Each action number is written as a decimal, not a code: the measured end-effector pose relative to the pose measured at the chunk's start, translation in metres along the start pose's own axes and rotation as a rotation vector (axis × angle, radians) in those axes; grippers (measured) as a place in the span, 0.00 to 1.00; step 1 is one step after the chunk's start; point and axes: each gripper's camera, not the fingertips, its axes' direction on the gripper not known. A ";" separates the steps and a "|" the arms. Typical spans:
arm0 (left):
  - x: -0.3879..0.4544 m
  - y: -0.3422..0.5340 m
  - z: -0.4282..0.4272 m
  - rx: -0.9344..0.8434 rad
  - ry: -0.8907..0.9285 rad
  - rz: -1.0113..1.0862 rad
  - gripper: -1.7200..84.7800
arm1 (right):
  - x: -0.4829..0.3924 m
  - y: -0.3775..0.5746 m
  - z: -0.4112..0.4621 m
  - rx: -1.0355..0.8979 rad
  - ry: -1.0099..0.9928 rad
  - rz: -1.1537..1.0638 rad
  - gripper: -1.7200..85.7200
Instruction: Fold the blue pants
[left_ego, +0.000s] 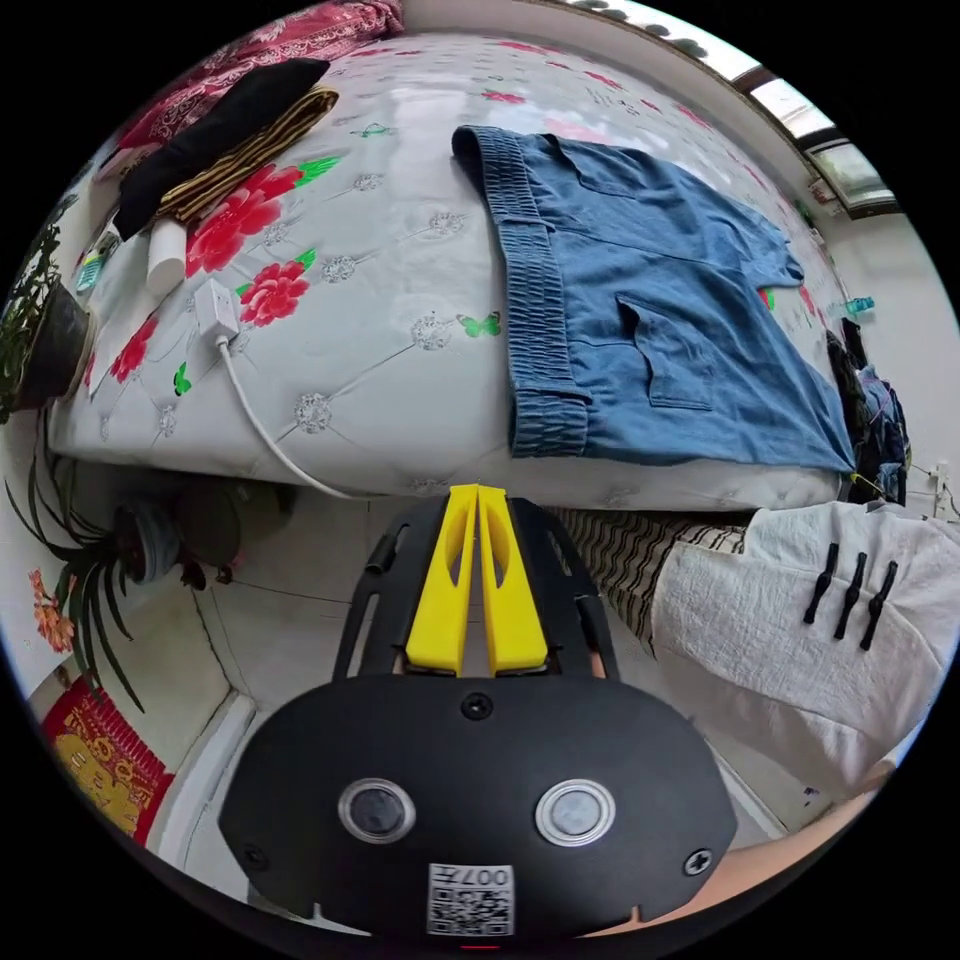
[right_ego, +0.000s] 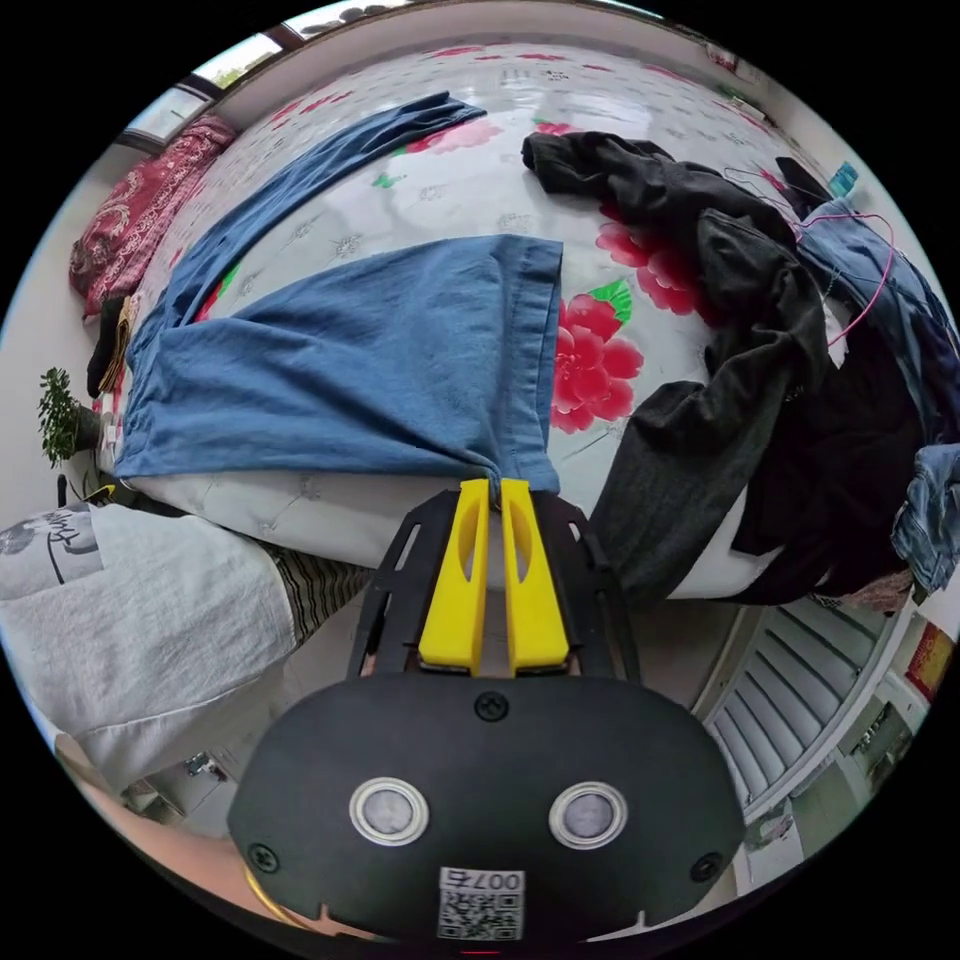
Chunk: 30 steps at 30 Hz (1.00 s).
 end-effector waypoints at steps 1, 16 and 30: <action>0.000 0.000 0.002 -0.007 0.005 -0.001 0.01 | -0.002 -0.001 0.002 -0.016 0.005 -0.004 0.03; 0.075 -0.028 -0.041 0.270 0.098 -0.030 0.01 | 0.007 0.013 -0.030 0.185 -0.078 0.207 0.10; 0.148 -0.100 0.025 0.049 -0.018 -0.163 0.01 | 0.000 0.025 -0.011 -0.045 0.258 0.129 0.04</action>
